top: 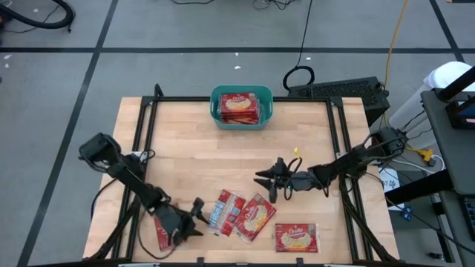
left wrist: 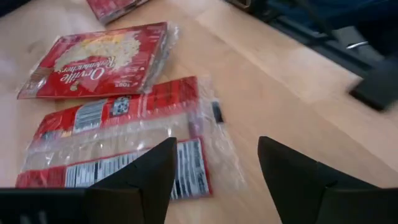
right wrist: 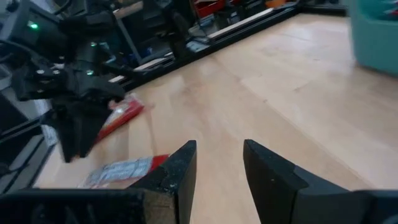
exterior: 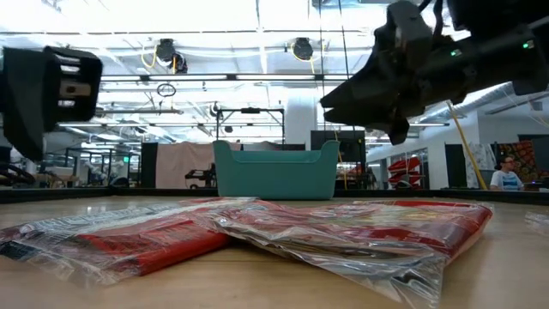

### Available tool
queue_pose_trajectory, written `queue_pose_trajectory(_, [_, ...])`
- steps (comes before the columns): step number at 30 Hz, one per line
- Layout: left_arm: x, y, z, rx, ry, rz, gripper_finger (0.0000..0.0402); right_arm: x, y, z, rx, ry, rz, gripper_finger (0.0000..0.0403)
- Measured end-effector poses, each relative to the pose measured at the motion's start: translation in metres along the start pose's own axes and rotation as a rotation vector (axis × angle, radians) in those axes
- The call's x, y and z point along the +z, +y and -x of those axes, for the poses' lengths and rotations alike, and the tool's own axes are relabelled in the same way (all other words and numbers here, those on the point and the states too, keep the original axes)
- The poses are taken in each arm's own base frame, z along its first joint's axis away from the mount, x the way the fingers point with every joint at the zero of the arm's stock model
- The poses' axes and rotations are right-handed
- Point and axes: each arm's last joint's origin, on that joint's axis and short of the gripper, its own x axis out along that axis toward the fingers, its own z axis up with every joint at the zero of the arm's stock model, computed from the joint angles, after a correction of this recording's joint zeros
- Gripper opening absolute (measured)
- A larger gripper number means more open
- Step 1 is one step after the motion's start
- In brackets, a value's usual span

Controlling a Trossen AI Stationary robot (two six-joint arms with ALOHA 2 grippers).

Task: Sort popcorn bags into baskets
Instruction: Put the red popcorn bag into the green bin

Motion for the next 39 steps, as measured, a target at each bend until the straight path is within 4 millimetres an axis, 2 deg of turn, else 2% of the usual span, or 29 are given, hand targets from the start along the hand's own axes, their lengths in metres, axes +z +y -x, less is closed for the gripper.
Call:
queue_pose_trajectory(4, [0.003,0.0,-0.019,0.043,0.037,0.007,0.023,-0.003,0.003,0.002,0.01,0.014,0.011,0.0127])
queue_pose_trajectory(8, [-0.002,0.002,-0.033,0.06,0.075,0.06,0.0263,-0.004,0.005,0.003,0.016,0.019,0.015,0.0127])
queue_pose_trajectory(11, [-0.008,0.004,-0.036,0.089,0.115,0.141,0.0288,-0.005,0.006,0.004,0.02,0.023,0.02,0.0127])
queue_pose_trajectory(14, [-0.013,0.008,-0.036,0.085,0.168,0.218,0.0288,-0.007,0.006,0.005,0.018,0.034,0.03,0.0127])
queue_pose_trajectory(16, [-0.014,0.01,-0.037,0.098,0.179,0.245,0.0265,-0.007,0.006,0.005,0.016,0.036,0.039,0.0127])
queue_pose_trajectory(18, [-0.015,0.013,-0.037,0.111,0.185,0.224,0.0226,-0.007,0.006,0.005,0.014,0.036,0.054,0.0127])
queue_pose_trajectory(24, [-0.021,0.029,-0.039,0.165,0.231,0.093,0.0063,-0.006,0.005,0.004,-0.028,0.008,0.068,0.0127])
queue_pose_trajectory(26, [-0.02,0.035,-0.039,0.173,0.231,0.059,0.002,-0.005,0.005,0.004,-0.025,0.002,0.071,0.0127])
queue_pose_trajectory(30, [-0.015,0.052,-0.031,0.204,0.231,0.057,0.0014,-0.002,0.007,0.004,-0.009,-0.028,0.071,0.0127])
queue_pose_trajectory(33, [-0.003,0.068,-0.018,0.236,0.206,0.052,0.0006,0.0,0.007,0.004,-0.006,-0.046,0.104,0.0127])
queue_pose_trajectory(39, [0.018,0.114,0.015,0.359,0.13,0.119,0.0005,0.007,0.002,-0.001,-0.03,-0.075,0.192,0.0127])
